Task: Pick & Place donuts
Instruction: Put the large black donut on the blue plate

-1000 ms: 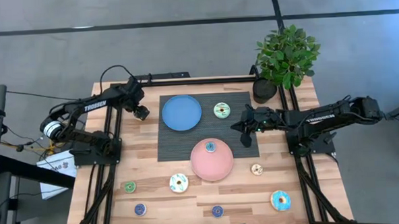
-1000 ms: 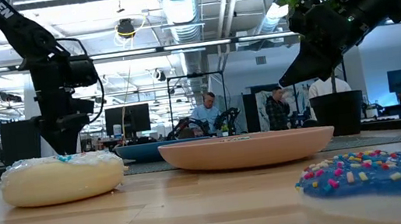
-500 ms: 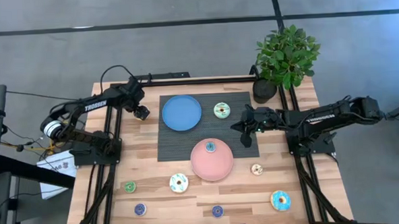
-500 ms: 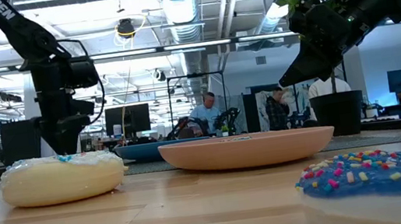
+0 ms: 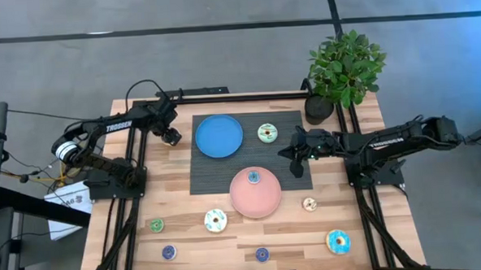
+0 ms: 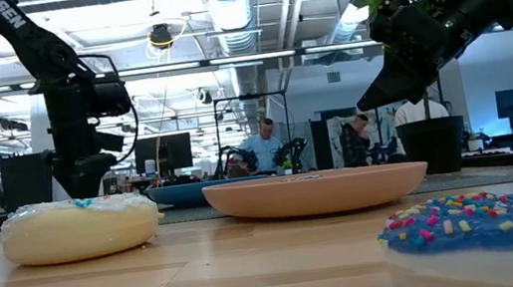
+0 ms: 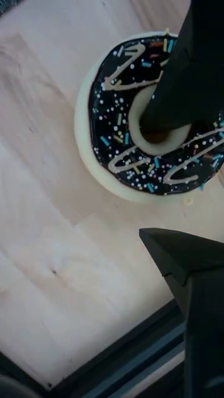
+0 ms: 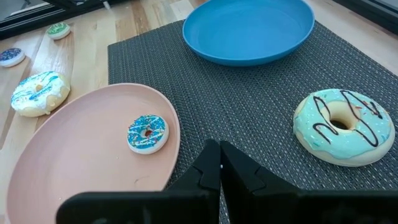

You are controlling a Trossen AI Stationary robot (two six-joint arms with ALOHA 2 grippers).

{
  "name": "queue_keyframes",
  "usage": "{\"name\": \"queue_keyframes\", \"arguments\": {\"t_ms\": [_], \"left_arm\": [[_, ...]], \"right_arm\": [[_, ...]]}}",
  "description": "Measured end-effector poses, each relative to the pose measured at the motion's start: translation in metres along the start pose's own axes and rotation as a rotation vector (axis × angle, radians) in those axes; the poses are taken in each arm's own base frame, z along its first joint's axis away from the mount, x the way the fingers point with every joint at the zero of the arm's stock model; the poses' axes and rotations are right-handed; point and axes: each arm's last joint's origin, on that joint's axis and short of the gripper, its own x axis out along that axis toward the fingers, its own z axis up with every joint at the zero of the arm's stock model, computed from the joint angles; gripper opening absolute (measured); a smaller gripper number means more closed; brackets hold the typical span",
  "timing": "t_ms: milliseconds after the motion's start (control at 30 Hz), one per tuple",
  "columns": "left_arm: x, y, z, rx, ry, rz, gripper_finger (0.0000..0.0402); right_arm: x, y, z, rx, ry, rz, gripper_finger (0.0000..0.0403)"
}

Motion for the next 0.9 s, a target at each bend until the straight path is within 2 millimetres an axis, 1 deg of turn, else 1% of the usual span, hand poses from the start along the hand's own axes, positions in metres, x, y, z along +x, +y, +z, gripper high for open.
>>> {"name": "queue_keyframes", "arguments": {"t_ms": [200,367,633,900], "left_arm": [[0.000,-0.002,0.000,-0.010,-0.002,-0.031,0.0256],[0.001,-0.006,-0.001,-0.025,0.016,-0.132,0.0256],[0.007,-0.013,0.000,-0.007,0.042,-0.092,0.0256],[0.007,-0.013,0.000,-0.030,0.043,-0.109,0.0256]], "right_arm": [[0.000,0.000,0.000,0.000,0.000,0.000,0.0001],[0.000,0.000,0.000,0.000,0.000,0.000,0.0001],[0.000,0.000,0.000,0.000,0.000,0.000,0.0001],[0.000,0.000,0.000,0.000,0.001,0.003,0.0001]]}}
